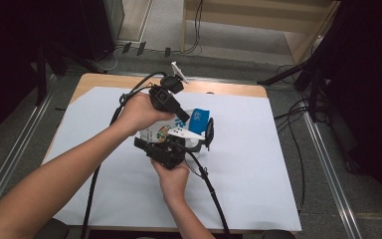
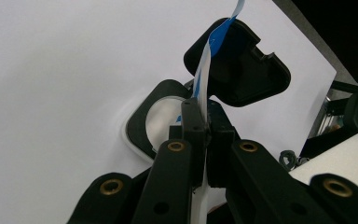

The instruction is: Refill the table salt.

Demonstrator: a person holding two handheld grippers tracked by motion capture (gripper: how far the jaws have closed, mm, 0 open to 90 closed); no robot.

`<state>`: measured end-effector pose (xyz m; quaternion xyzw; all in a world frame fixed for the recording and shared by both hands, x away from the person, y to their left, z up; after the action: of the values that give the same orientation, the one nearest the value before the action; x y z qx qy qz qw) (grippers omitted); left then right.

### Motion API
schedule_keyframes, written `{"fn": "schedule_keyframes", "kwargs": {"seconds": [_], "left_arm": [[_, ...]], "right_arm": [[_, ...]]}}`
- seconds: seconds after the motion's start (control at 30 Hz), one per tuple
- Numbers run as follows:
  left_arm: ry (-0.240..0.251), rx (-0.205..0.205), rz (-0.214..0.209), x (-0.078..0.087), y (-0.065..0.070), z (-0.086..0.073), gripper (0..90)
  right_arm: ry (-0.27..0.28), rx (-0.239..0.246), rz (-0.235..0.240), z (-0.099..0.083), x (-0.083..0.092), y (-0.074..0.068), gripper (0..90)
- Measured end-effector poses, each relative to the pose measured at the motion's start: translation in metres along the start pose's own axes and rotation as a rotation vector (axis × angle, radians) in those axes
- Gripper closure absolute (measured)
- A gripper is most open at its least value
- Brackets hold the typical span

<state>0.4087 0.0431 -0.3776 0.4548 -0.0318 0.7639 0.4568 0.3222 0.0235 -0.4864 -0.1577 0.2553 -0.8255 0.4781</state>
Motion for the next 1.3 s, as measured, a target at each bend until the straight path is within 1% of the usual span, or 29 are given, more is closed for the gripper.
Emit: {"fn": "schedule_keyframes", "kwargs": {"seconds": [0.1, 0.17, 0.2, 0.33, 0.4, 0.43, 0.53, 0.7, 0.73, 0.8, 0.83, 0.87, 0.9, 0.93, 1.0, 1.07, 1.13, 1.23, 1.3], "left_arm": [[0.019, 0.014, -0.017, 0.0031, -0.0008, 0.0003, 89.2], [0.024, 0.013, -0.018, 0.0041, -0.0015, 0.0004, 88.0], [0.032, 0.015, -0.024, 0.0054, -0.0015, 0.0, 87.6], [0.026, 0.014, -0.026, 0.007, -0.0017, -0.0015, 85.2], [0.022, 0.014, -0.014, 0.0077, -0.0028, -0.0027, 84.1], [0.016, 0.012, -0.021, 0.0086, -0.0038, -0.0033, 84.1], [0.018, 0.013, -0.026, 0.0099, -0.005, -0.0045, 84.1], [0.022, 0.02, -0.032, 0.0104, -0.0038, -0.0051, 86.2], [0.016, 0.017, -0.028, 0.0106, -0.0034, -0.0052, 87.1], [0.011, 0.011, -0.023, 0.0097, -0.0033, -0.0051, 88.5], [0.011, 0.016, -0.024, 0.0086, -0.0027, -0.0051, 89.1], [0.0, 0.007, -0.027, 0.0079, -0.0028, -0.0052, 89.5], [0.0, 0.007, -0.027, 0.0079, -0.0028, -0.0052, 90.0], [0.0, 0.006, -0.024, 0.0066, -0.0017, -0.005, 90.0], [-0.01, 0.005, -0.029, 0.0053, -0.0004, -0.0048, 90.0], [-0.006, 0.003, -0.026, 0.0051, -0.0002, -0.0036, 90.0], [-0.003, 0.008, -0.024, 0.0048, 0.0003, -0.0032, 90.0], [-0.015, 0.0, -0.018, 0.0046, 0.0001, -0.0025, 90.0], [-0.015, 0.004, -0.015, 0.0038, 0.0008, -0.0021, 90.0]], "right_arm": [[-0.008, 0.019, -0.015, 0.0002, 0.0013, 0.0005, 71.9], [-0.009, 0.019, -0.015, 0.0003, 0.0014, 0.0012, 72.4], [-0.008, 0.019, -0.023, 0.0004, 0.0019, 0.0013, 72.9], [-0.005, 0.023, -0.02, 0.0, 0.0018, 0.0002, 73.0], [-0.001, 0.016, -0.018, -0.0001, 0.002, 0.0006, 73.0], [0.003, 0.008, -0.02, 0.0001, 0.003, 0.0008, 73.1], [0.004, 0.01, -0.017, 0.0001, 0.0043, 0.0023, 73.1], [0.008, 0.004, -0.013, -0.0003, 0.0047, 0.0016, 73.2], [0.008, -0.003, -0.01, -0.0006, 0.0051, 0.0013, 73.1], [0.011, 0.001, -0.009, -0.0007, 0.0046, 0.001, 72.4], [0.011, -0.004, -0.007, -0.0008, 0.0043, 0.0005, 72.1], [0.011, -0.002, -0.002, -0.0007, 0.0038, 0.0006, 71.7], [0.011, 0.002, -0.005, -0.0006, 0.0035, 0.0001, 71.1], [0.011, 0.002, -0.005, -0.0006, 0.0035, 0.0001, 71.1], [0.009, 0.02, -0.01, -0.0006, 0.0033, -0.0004, 70.3], [0.008, 0.022, -0.016, 0.0001, 0.0035, -0.0006, 70.0], [0.007, 0.022, -0.018, 0.0004, 0.0035, -0.0007, 69.9], [0.009, 0.021, -0.015, 0.0013, 0.0019, -0.0002, 68.4], [0.007, 0.01, -0.015, 0.0015, 0.001, -0.0004, 67.9]]}}
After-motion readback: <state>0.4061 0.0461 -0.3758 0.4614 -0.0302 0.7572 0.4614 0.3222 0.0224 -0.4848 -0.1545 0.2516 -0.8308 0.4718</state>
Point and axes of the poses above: each handheld gripper's, and its own axes: x roughly backward along the jaws, z roughly out of its top, y roughly to its right, the point moved 4 cm from there along -x, roughly forward along the jaws, and after that the axes turned 10 degrees about y, right-handed, at the moved point
